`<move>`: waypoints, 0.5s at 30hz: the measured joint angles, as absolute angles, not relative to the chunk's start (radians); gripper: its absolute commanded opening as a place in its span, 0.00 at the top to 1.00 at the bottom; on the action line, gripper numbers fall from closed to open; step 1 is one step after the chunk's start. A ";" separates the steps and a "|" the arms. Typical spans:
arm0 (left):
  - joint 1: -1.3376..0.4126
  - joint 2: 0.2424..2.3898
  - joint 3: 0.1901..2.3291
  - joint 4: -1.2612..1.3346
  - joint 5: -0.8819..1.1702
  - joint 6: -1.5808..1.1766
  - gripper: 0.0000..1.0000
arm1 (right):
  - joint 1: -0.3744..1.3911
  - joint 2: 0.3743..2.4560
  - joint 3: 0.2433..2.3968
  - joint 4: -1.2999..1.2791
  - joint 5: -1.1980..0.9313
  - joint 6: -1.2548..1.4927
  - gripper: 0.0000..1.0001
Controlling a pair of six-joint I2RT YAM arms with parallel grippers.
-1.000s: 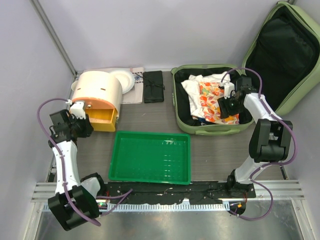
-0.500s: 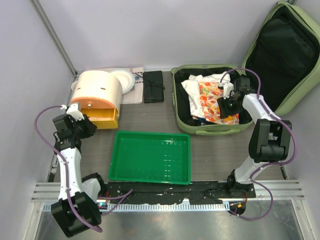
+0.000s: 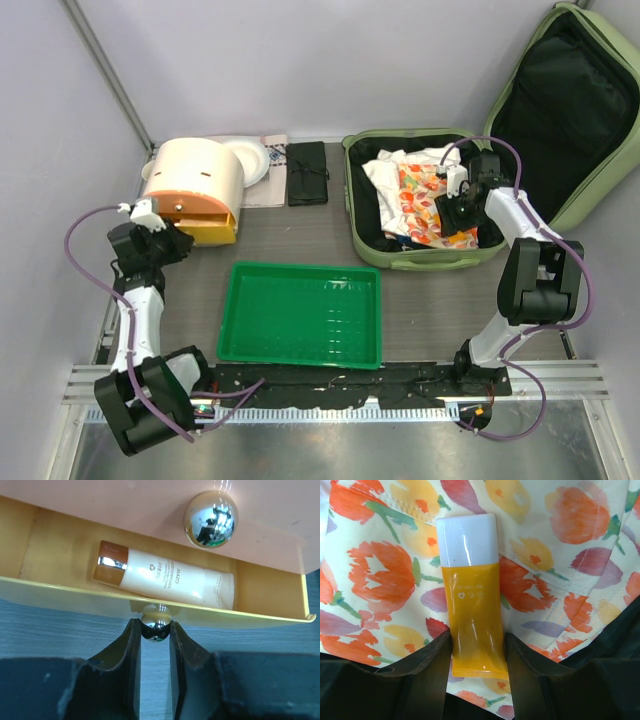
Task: Open, take out, and arrange the luggage
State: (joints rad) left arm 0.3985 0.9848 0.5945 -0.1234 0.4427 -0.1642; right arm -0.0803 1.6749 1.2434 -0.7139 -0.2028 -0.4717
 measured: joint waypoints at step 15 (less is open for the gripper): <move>0.351 1.128 0.572 0.149 0.424 -0.210 0.41 | -0.080 1.668 1.255 -0.730 -0.192 -0.472 0.49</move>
